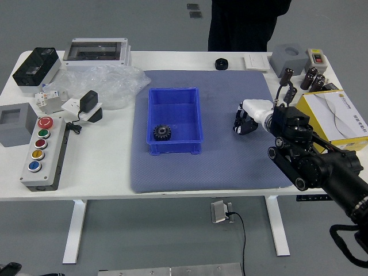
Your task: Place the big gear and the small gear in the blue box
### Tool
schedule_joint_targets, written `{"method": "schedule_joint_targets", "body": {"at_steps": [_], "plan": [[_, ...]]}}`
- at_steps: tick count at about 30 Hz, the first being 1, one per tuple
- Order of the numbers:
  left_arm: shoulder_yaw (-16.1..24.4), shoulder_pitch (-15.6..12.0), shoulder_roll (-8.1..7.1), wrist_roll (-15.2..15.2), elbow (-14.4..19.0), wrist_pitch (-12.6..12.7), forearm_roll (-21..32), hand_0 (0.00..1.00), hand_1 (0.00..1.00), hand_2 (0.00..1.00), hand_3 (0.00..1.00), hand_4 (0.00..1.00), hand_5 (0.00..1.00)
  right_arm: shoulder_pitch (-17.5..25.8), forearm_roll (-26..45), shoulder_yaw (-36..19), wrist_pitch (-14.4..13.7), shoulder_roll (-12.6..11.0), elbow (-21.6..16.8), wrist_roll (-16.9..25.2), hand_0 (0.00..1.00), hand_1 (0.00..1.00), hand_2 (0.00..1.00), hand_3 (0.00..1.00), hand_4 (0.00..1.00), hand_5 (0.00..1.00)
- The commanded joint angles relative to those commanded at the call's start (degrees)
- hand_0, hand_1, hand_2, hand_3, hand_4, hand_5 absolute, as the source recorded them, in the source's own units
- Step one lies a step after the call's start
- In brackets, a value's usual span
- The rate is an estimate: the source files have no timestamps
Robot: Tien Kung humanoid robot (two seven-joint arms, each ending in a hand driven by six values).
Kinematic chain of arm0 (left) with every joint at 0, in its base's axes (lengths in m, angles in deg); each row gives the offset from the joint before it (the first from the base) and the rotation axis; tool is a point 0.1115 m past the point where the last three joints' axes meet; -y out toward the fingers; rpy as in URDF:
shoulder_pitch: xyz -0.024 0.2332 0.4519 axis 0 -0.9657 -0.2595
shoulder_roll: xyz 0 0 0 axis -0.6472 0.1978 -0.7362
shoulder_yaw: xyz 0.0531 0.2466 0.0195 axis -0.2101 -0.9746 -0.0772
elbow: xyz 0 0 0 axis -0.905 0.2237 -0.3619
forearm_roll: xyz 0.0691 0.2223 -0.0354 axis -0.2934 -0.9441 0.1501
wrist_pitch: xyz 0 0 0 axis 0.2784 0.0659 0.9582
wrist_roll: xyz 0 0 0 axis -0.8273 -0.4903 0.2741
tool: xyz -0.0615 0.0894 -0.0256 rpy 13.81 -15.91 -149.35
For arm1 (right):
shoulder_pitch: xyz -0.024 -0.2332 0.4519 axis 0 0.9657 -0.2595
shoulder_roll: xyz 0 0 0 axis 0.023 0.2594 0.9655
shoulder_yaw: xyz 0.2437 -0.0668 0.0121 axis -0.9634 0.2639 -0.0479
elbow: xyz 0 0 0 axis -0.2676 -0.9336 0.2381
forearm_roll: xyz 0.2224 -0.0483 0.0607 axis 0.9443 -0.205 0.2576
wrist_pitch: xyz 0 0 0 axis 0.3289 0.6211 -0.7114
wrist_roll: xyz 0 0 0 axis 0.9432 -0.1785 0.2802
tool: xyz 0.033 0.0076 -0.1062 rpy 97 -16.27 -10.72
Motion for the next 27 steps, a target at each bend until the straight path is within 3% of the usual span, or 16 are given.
{"method": "schedule_joint_targets", "body": {"at_steps": [3, 4, 27], "plan": [[0.02, 0.02, 0.00, 0.01, 0.00, -0.03, -0.12, 0.870, 0.859, 0.847, 0.845, 0.817, 0.614, 0.08, -0.58, -0.05, -0.97, 0.09, 0.15, 0.02, 0.571, 0.479, 0.573, 0.621, 0.599, 0.260], [0.02, 0.02, 0.01, 0.02, 0.00, -0.04, -0.19, 0.870, 0.859, 0.847, 0.845, 0.817, 0.615, 0.10, -0.80, -0.05, -1.32, 0.13, 0.20, 0.04, 0.532, 0.451, 0.518, 0.601, 0.484, 0.177], [0.07, -0.14, 0.02, 0.08, 0.00, -0.02, 0.07, 0.870, 0.859, 0.846, 0.844, 0.815, 0.616, 0.30, -1.19, -0.01, -2.09, -0.14, 0.11, -0.19, 0.549, 0.436, 0.497, 0.590, 0.454, 0.135]]}}
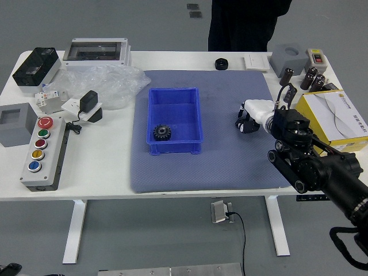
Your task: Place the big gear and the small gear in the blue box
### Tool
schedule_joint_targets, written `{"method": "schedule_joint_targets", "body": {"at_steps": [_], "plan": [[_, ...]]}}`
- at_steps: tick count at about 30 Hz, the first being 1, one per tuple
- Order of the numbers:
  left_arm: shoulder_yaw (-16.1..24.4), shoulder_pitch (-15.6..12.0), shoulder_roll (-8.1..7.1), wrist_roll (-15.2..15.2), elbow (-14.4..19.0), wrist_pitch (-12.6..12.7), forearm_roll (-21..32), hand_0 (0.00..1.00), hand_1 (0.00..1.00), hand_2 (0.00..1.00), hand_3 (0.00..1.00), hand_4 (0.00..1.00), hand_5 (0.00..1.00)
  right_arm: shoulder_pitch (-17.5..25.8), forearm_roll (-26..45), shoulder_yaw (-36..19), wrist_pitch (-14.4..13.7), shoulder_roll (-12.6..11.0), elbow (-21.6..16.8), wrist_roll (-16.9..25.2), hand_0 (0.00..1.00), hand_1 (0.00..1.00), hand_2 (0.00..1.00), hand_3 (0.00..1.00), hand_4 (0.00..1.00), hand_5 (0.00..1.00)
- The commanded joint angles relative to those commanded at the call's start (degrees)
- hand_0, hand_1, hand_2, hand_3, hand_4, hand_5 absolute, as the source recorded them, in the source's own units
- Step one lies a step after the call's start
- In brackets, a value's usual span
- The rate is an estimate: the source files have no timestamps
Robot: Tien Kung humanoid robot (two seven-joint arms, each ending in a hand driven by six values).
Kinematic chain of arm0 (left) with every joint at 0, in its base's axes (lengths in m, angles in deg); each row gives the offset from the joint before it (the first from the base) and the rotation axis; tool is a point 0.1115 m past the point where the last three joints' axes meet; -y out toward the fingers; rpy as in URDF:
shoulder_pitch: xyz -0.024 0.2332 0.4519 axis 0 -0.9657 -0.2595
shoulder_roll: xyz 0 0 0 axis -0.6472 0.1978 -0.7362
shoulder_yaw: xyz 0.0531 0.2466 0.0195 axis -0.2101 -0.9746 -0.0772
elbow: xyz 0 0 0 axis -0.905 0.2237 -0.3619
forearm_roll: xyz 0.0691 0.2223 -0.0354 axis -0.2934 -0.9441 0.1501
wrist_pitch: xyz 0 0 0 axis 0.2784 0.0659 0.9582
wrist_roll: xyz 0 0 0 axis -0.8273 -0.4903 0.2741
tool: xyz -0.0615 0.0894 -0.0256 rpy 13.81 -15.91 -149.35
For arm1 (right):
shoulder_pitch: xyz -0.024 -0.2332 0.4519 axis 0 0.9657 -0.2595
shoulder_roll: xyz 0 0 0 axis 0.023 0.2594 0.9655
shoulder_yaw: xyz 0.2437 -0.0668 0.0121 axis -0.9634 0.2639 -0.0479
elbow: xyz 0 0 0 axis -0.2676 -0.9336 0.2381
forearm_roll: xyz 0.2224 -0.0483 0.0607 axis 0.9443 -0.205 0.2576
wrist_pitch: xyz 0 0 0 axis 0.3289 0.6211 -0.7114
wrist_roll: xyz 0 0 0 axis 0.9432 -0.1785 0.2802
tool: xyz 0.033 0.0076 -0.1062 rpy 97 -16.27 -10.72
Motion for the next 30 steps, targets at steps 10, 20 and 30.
{"method": "schedule_joint_targets", "body": {"at_steps": [10, 20, 30], "plan": [[0.19, -0.12, -0.42, 0.09, 0.00, 0.07, 0.06, 0.870, 0.859, 0.846, 0.845, 0.812, 0.617, -1.95, 0.05, -1.96, 0.30, -2.27, -4.61, -0.59, 0.547, 0.431, 0.492, 0.590, 0.450, 0.137], [0.40, 0.17, -0.98, 0.14, 0.00, -0.03, -0.14, 0.870, 0.860, 0.847, 0.845, 0.808, 0.615, -2.99, -0.26, -1.58, 0.99, -2.27, -11.80, -1.32, 0.551, 0.430, 0.489, 0.589, 0.450, 0.140], [0.57, 0.56, -1.53, 0.32, 0.00, -0.29, -0.82, 0.870, 0.860, 0.847, 0.845, 0.806, 0.616, -4.03, 0.12, 1.37, 1.35, 2.14, -15.56, -1.72, 0.550, 0.431, 0.490, 0.589, 0.451, 0.141]]}}
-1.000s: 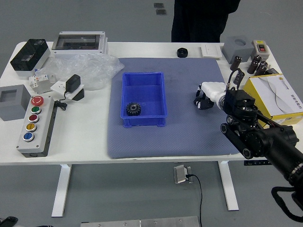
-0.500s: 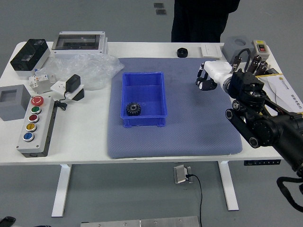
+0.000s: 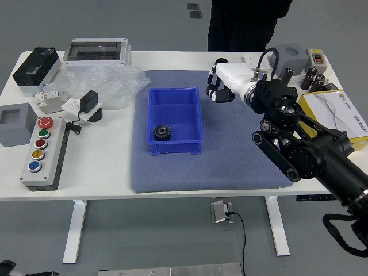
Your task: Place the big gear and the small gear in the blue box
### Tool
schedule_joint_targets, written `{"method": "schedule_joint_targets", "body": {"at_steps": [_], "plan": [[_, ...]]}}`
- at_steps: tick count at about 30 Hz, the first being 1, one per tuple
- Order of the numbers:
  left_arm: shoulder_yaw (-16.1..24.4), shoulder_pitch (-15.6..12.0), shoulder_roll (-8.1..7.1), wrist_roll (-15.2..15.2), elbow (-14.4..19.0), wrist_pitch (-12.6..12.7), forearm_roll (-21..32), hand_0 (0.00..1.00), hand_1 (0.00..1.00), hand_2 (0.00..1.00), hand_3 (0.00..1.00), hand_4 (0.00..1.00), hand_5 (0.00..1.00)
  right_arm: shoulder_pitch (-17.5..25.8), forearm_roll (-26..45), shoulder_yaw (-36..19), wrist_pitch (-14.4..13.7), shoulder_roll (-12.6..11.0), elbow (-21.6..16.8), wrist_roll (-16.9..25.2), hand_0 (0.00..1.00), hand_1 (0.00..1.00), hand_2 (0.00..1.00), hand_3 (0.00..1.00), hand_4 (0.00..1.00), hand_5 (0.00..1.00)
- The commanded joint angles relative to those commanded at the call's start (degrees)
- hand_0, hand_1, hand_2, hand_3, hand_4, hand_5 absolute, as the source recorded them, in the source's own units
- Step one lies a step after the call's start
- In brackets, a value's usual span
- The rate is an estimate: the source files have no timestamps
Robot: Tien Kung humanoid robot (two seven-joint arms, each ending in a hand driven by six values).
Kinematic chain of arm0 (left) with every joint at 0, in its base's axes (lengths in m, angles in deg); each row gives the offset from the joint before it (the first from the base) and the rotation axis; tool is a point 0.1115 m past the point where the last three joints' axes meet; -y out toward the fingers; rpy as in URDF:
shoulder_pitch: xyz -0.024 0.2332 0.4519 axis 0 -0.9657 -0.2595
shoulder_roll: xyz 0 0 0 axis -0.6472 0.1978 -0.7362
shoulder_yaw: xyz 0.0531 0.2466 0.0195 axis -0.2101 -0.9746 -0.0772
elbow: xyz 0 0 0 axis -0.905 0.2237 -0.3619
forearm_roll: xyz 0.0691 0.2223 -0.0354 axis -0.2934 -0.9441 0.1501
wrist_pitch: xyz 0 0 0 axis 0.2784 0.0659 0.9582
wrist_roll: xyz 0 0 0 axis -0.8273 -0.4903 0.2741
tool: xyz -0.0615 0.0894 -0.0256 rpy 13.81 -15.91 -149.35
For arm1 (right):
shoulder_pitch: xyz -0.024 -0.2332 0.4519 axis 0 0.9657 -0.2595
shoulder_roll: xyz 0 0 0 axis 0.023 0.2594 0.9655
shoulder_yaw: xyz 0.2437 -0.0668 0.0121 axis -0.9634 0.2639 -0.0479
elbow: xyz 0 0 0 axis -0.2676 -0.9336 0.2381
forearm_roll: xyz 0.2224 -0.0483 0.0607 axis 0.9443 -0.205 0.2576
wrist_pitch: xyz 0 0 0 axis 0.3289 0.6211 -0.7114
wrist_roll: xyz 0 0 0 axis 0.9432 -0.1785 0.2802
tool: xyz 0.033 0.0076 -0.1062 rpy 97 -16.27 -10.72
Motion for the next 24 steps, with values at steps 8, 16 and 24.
{"method": "schedule_joint_targets", "body": {"at_steps": [8, 16, 24], "plan": [[0.11, 0.10, -0.04, 0.13, 0.00, -0.20, -0.66, 0.870, 0.861, 0.849, 0.845, 0.799, 0.613, -0.02, 0.75, 2.62, 0.07, 3.48, -0.88, -0.12, 0.549, 0.430, 0.490, 0.587, 0.453, 0.143], [-0.05, 0.35, 0.19, 0.08, 0.00, -0.24, -0.67, 0.870, 0.861, 0.849, 0.846, 0.798, 0.613, 0.73, 3.46, 2.79, 1.84, 4.30, -0.42, -0.02, 0.547, 0.471, 0.557, 0.653, 0.696, 0.305], [-0.13, 0.43, 0.15, -0.02, 0.00, -0.11, -0.36, 0.870, 0.862, 0.849, 0.846, 0.794, 0.611, 0.88, 5.25, 0.59, 3.97, 3.72, -0.70, 0.05, 0.644, 0.598, 0.814, 0.907, 0.859, 0.464]]}}
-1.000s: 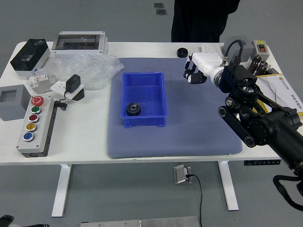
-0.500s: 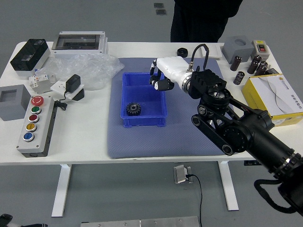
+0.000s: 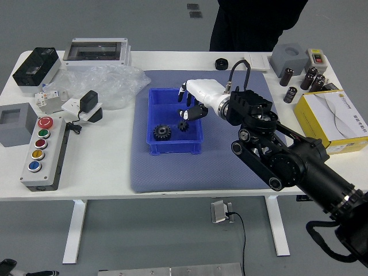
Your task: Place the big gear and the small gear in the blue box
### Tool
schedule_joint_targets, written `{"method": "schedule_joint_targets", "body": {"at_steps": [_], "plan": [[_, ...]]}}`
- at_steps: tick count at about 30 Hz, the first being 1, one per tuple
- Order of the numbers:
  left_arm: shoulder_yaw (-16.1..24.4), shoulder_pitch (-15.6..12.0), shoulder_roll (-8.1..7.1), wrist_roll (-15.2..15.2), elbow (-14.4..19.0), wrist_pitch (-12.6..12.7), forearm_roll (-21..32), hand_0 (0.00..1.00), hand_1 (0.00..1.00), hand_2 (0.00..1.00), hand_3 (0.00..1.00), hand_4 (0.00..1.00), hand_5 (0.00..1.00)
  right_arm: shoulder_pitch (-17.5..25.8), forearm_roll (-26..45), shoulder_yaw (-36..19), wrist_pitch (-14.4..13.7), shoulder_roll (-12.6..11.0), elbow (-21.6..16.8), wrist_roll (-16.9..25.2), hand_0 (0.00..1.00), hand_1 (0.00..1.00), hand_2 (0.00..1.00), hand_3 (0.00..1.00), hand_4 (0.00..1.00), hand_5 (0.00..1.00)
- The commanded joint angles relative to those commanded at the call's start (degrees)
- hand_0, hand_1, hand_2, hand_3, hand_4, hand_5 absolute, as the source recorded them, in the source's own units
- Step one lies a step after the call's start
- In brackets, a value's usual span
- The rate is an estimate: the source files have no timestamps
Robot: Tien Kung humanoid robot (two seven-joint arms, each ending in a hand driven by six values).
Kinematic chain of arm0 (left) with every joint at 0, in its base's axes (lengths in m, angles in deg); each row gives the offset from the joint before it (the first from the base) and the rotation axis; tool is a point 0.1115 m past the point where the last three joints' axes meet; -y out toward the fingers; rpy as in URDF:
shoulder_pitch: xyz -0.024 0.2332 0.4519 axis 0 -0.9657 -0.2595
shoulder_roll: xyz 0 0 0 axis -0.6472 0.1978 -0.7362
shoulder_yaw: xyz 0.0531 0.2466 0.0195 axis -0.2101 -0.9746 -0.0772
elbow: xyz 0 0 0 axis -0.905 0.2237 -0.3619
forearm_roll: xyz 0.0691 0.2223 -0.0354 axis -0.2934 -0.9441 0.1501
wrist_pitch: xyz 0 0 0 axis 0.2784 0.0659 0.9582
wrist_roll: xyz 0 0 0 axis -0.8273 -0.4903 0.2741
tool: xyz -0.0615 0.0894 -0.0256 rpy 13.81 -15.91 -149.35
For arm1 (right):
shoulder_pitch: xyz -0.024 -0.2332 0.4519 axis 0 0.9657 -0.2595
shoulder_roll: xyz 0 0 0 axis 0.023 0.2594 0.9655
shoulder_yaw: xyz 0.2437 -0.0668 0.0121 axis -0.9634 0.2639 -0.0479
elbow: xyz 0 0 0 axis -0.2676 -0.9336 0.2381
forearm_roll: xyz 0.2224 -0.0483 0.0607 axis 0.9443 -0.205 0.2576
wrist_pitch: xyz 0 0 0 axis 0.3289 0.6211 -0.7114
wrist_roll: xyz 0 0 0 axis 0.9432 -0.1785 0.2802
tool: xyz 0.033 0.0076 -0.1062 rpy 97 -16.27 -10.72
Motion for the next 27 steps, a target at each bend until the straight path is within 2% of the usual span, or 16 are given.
{"method": "schedule_joint_targets", "body": {"at_steps": [1, 6, 7, 12, 13, 18, 19, 27], "plan": [[-0.01, 0.02, 0.00, -0.01, 0.00, 0.01, 0.05, 0.871, 0.861, 0.849, 0.846, 0.793, 0.611, -0.01, 0.12, -0.26, 0.20, -0.10, -0.15, -0.04, 0.668, 0.631, 0.855, 0.928, 0.886, 0.496], [-0.13, 0.11, 0.01, -0.06, 0.00, 0.07, 0.41, 0.871, 0.861, 0.849, 0.846, 0.793, 0.611, 0.17, 0.13, -1.26, 0.84, -0.74, -1.28, -0.31, 0.668, 0.631, 0.855, 0.928, 0.886, 0.496], [-0.15, 0.13, 0.02, -0.06, 0.00, 0.08, 0.49, 0.871, 0.861, 0.849, 0.846, 0.792, 0.611, 0.26, 0.06, -1.55, 0.90, -0.93, -1.64, -0.35, 0.686, 0.656, 0.865, 0.935, 0.912, 0.531], [-0.25, 0.20, 0.02, -0.10, 0.00, 0.16, 0.86, 0.871, 0.861, 0.849, 0.846, 0.792, 0.611, 0.91, -0.25, -3.36, 1.03, -2.18, -3.96, -0.44, 0.686, 0.656, 0.865, 0.935, 0.912, 0.531], [-0.25, 0.20, 0.02, -0.10, 0.00, 0.17, 0.89, 0.871, 0.861, 0.849, 0.847, 0.790, 0.611, 1.07, -0.28, -3.73, 1.03, -2.44, -4.47, -0.45, 0.749, 0.717, 0.873, 0.927, 0.911, 0.537], [-0.30, 0.26, -0.01, -0.16, 0.00, 0.23, 1.10, 0.871, 0.861, 0.849, 0.847, 0.790, 0.611, 2.24, -0.14, -5.69, 0.96, -3.78, -7.09, -0.46, 0.749, 0.717, 0.873, 0.927, 0.911, 0.537], [-0.31, 0.28, -0.02, -0.16, 0.00, 0.23, 1.13, 0.871, 0.861, 0.849, 0.847, 0.788, 0.610, 2.50, -0.07, -6.02, 0.95, -4.05, -7.55, -0.46, 0.811, 0.769, 0.880, 0.922, 0.905, 0.542], [-0.32, 0.37, -0.10, -0.23, 0.00, 0.24, 1.04, 0.871, 0.861, 0.850, 0.849, 0.787, 0.610, 5.33, 1.26, -9.12, 0.24, -6.35, -10.44, -0.23, 0.821, 0.788, 0.887, 0.912, 0.891, 0.543]]}}
